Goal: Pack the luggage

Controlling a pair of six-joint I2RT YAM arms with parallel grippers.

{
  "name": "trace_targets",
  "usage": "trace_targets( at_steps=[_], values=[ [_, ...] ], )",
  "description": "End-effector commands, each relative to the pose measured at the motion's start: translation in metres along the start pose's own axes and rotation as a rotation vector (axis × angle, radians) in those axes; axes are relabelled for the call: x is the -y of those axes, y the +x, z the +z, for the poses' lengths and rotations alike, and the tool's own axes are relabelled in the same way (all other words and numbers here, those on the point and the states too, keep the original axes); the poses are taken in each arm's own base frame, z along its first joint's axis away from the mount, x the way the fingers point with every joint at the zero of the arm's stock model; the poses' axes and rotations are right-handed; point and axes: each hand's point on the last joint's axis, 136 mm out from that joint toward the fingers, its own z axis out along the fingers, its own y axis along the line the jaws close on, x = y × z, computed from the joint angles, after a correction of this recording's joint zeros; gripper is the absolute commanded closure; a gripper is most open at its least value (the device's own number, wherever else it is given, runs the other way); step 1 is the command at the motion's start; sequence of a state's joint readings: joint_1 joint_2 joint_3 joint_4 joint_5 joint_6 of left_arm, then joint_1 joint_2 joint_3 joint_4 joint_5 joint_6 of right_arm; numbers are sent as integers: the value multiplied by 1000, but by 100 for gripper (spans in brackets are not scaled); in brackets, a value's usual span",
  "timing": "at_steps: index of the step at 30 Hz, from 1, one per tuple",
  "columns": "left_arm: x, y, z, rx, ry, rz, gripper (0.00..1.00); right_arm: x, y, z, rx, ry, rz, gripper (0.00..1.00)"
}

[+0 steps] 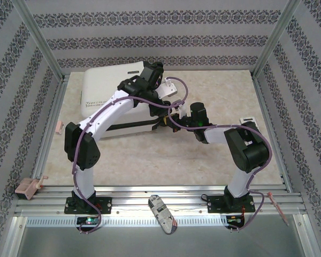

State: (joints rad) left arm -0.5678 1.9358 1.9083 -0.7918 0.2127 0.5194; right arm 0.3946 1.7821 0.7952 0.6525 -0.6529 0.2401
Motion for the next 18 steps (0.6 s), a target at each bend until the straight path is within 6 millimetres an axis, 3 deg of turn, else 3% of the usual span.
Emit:
trace_targets(
  at_steps=[1, 11, 18],
  values=[
    [18, 12, 1, -58, 93, 36, 12, -29, -39, -7, 122, -118, -121, 100],
    [26, 18, 11, -115, 133, 54, 13, -31, -40, -8, 122, -126, -120, 100],
    [14, 21, 24, -164, 64, 71, 13, -32, -41, -8, 124, -131, -121, 100]
  ],
)
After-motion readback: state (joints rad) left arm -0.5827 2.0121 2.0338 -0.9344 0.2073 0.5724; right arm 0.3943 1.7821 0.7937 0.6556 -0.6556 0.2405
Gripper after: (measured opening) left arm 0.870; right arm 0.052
